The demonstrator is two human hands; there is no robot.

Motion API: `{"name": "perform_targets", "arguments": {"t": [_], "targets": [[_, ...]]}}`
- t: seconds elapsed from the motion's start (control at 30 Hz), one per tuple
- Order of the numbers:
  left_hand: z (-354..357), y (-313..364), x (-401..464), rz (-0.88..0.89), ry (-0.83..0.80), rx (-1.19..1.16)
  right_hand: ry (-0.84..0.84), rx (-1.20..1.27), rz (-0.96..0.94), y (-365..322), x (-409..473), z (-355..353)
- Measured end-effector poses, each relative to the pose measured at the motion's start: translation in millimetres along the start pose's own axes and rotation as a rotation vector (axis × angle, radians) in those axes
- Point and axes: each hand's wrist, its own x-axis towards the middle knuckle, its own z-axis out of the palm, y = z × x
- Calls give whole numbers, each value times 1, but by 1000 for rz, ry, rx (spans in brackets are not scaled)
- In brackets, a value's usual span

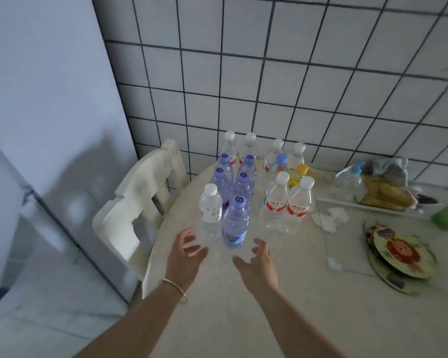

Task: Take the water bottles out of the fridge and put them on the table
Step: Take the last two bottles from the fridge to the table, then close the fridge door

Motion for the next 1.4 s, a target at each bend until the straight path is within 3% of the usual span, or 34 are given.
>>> {"name": "perform_targets", "arguments": {"t": [0.27,0.57,0.73,0.93,1.07,1.27,1.4], "targets": [[-47,16,-144,146,51,-16,-120,-56,-349,7,-126,-7],[-124,62,-294,275,183,107,-215,-22,-558,-25,-252,-2],[-182,87,-328,390,415,136,-300,-52,-692,-64,-291,15],[-255,104,-338,478,669,186,-535,-50,-783,-108,-335,64],[-289,107,-331,525,833,289,-495,-3,-891,-139,-361,97],[-321,108,-318,539,793,323,-240,104,-977,-151,-398,155],[-363,103,-310,575,839,320,-230,4,-1040,-160,-413,195]]}}
